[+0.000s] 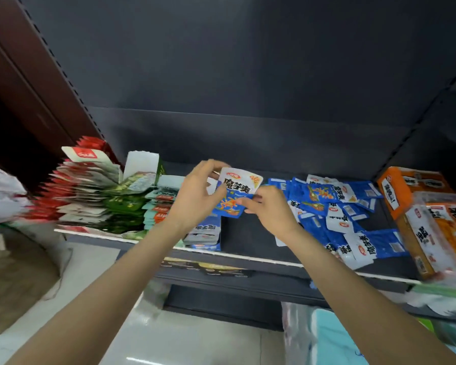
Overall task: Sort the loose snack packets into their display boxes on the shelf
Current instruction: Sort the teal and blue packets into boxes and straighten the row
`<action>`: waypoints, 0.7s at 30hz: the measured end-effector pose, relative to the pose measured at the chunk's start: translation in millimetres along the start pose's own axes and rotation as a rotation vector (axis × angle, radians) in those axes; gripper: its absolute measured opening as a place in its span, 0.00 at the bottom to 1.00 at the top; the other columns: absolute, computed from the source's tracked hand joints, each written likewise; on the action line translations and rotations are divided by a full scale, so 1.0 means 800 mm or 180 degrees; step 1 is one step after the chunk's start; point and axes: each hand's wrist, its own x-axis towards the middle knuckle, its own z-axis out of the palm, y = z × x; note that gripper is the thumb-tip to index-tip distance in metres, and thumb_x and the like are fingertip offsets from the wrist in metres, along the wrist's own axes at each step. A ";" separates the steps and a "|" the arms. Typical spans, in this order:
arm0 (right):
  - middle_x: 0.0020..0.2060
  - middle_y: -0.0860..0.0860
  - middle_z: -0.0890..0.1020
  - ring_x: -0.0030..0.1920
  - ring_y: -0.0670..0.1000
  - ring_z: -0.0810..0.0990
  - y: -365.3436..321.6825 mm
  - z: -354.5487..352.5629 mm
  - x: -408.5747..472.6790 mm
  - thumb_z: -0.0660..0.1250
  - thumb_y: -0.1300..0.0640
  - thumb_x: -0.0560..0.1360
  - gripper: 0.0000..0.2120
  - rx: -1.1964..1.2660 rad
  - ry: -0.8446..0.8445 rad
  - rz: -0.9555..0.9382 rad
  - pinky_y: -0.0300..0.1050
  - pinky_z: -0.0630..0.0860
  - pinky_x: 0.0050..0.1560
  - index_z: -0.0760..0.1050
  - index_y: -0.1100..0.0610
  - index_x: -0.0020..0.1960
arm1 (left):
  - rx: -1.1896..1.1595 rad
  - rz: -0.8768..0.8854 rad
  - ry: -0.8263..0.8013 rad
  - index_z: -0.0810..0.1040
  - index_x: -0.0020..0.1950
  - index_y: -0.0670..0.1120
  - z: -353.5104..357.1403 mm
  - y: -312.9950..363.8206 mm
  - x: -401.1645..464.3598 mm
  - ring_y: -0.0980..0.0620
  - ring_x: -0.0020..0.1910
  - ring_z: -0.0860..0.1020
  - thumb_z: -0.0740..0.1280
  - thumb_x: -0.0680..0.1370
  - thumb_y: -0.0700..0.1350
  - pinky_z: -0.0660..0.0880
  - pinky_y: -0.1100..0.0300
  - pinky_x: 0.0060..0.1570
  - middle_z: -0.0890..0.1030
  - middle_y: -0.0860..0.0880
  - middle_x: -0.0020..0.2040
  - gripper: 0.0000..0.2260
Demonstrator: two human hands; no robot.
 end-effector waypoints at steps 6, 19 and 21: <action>0.45 0.57 0.84 0.41 0.54 0.81 -0.032 0.057 0.015 0.69 0.58 0.75 0.11 -0.0685 -0.0110 -0.0226 0.47 0.76 0.42 0.81 0.63 0.53 | 0.0533 0.0081 -0.0157 0.76 0.49 0.46 -0.056 -0.051 -0.018 0.55 0.43 0.79 0.67 0.77 0.39 0.74 0.69 0.41 0.80 0.52 0.43 0.03; 0.56 0.51 0.82 0.57 0.49 0.79 -0.008 0.067 0.002 0.67 0.69 0.73 0.18 -0.1121 -0.1089 0.0212 0.43 0.74 0.61 0.79 0.56 0.60 | 0.3516 0.1397 -0.1783 0.80 0.57 0.50 -0.035 -0.093 -0.018 0.46 0.63 0.65 0.59 0.77 0.49 0.60 0.50 0.59 0.75 0.49 0.60 0.13; 0.58 0.51 0.80 0.59 0.48 0.78 -0.003 0.058 0.001 0.62 0.73 0.73 0.22 -0.1043 -0.1151 0.0260 0.40 0.73 0.60 0.77 0.56 0.62 | 0.3405 0.1293 -0.1876 0.80 0.58 0.51 -0.031 -0.085 -0.015 0.48 0.65 0.63 0.59 0.76 0.54 0.60 0.50 0.60 0.72 0.50 0.65 0.17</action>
